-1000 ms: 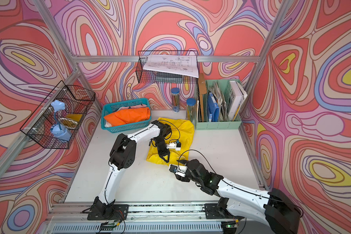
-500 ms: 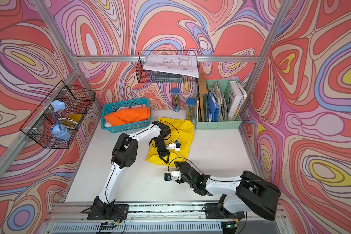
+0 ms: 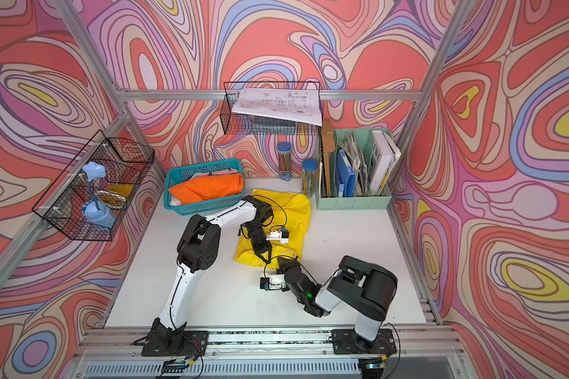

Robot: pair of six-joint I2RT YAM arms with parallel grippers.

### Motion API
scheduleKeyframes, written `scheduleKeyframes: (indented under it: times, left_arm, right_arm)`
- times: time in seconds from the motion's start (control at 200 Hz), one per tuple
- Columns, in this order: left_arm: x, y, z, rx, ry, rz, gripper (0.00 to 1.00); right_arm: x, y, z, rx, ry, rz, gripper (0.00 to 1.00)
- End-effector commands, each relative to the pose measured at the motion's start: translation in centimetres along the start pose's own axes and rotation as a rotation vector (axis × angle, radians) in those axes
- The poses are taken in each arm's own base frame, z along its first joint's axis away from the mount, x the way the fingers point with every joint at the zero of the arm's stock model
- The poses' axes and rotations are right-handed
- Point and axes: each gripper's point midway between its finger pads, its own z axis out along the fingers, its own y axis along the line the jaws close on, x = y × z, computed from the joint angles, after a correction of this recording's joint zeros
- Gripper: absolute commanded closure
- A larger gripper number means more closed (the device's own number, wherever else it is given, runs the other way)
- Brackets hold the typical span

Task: Roll up the shorts
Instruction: Roll the shorts at the center of the board.

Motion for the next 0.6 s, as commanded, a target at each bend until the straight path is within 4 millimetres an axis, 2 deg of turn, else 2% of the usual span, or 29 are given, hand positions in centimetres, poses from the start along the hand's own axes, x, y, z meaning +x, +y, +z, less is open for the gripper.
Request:
scheduleKeyframes:
  times: [0.0,0.1,0.215,0.335,0.406,0.511,0.591]
  left_arm:
    - [1.9,-0.9,1.1,0.022,0.085,-0.009,1.0]
    - [1.9,-1.0,1.2,0.03,0.083,-0.006,1.0]
    - [2.0,-1.2,1.2,0.036,0.082,0.002,1.0]
    - [2.1,-1.5,0.9,0.032,0.077,0.016,1.0]
    - [2.1,-1.8,0.7,0.033,0.071,0.019,1.0]
    - [2.0,-2.3,0.6,0.04,0.062,0.05,1.0]
    - [2.2,-2.3,0.5,0.028,0.067,0.06,1.0]
  right_arm:
    - [1.5,0.7,0.6,0.023,0.054,-0.025,0.44]
    - [1.8,1.2,1.0,0.021,0.069,-0.043,0.36]
    - [2.0,1.8,1.1,-0.004,0.07,-0.017,0.39]
    - [2.4,2.8,0.8,-0.093,0.071,0.021,0.6]
    - [2.7,2.7,0.6,-0.116,0.076,0.045,0.79]
    - [3.4,2.4,0.4,-0.135,0.084,0.072,1.0]
    - [3.0,1.2,0.1,-0.127,0.062,0.105,1.0]
